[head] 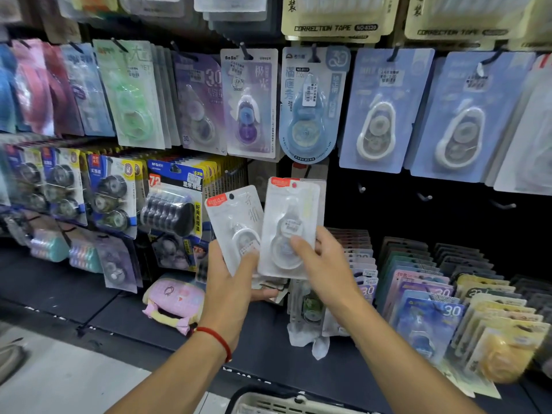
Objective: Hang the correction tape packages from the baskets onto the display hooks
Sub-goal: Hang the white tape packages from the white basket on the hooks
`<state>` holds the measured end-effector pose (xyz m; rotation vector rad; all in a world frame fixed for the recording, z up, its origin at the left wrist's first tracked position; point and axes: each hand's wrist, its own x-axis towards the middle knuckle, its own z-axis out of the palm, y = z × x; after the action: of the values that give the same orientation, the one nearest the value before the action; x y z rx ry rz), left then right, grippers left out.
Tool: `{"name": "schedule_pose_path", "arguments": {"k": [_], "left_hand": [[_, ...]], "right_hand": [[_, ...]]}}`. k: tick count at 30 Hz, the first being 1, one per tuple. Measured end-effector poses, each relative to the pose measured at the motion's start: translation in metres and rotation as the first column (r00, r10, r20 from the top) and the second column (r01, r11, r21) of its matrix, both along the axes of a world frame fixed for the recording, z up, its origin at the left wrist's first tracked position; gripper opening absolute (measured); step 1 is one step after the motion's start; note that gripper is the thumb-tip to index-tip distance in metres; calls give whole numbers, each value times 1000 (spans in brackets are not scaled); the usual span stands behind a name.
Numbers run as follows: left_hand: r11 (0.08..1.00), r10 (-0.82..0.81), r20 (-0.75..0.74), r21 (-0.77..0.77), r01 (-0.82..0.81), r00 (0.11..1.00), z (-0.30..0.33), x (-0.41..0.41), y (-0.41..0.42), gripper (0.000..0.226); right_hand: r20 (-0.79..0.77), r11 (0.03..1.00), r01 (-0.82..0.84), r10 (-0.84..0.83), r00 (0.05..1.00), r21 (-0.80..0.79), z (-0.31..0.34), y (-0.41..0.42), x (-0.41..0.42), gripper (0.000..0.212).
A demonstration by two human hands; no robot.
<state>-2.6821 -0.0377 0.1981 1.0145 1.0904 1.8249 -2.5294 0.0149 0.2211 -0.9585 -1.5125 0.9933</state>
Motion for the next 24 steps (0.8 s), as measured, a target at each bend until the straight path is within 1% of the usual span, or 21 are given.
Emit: {"name": "schedule_pose_path", "arguments": {"k": [3,7,10,15,17,18,20,21,22,23,24], "left_hand": [[999,51,-84,11,-51,995,-7,-3,4,38],[995,99,-173,17,-98,980,-9,-5,6,37],[989,148,-203,21,-147,968,-9,-6,6,37],[968,250,-207,28,-250,946,-10,-7,6,37],[961,274,-209,34,-273,939,-9,-7,5,39],[960,278,-212,46,-275,937,-9,-7,5,39],[963,271,-216,77,-260,938,-6,-6,4,40],[967,254,-209,88,-240,944,-5,-4,3,41],[973,226,-200,91,-212,953,-3,-3,3,40],[981,189,-189,85,-175,964,-1,-1,2,39],[989,140,-170,76,-129,975,0,1,2,37]], "right_hand": [[-22,996,84,-83,996,36,1,6,8,21],[-22,998,63,-63,998,23,1,12,11,18],[-33,996,85,-84,996,26,1,15,10,17],[-18,992,119,-118,993,30,-2,14,11,18],[32,989,150,-150,988,10,-2,14,12,29],[99,984,180,-180,979,4,-3,14,12,38],[267,962,271,-271,925,38,-5,12,12,53],[303,947,310,-321,897,85,-6,10,12,52],[292,931,336,-364,884,142,-5,7,11,45],[265,920,342,-383,885,191,-3,4,10,37],[243,924,317,-364,899,213,0,2,10,30]]}}
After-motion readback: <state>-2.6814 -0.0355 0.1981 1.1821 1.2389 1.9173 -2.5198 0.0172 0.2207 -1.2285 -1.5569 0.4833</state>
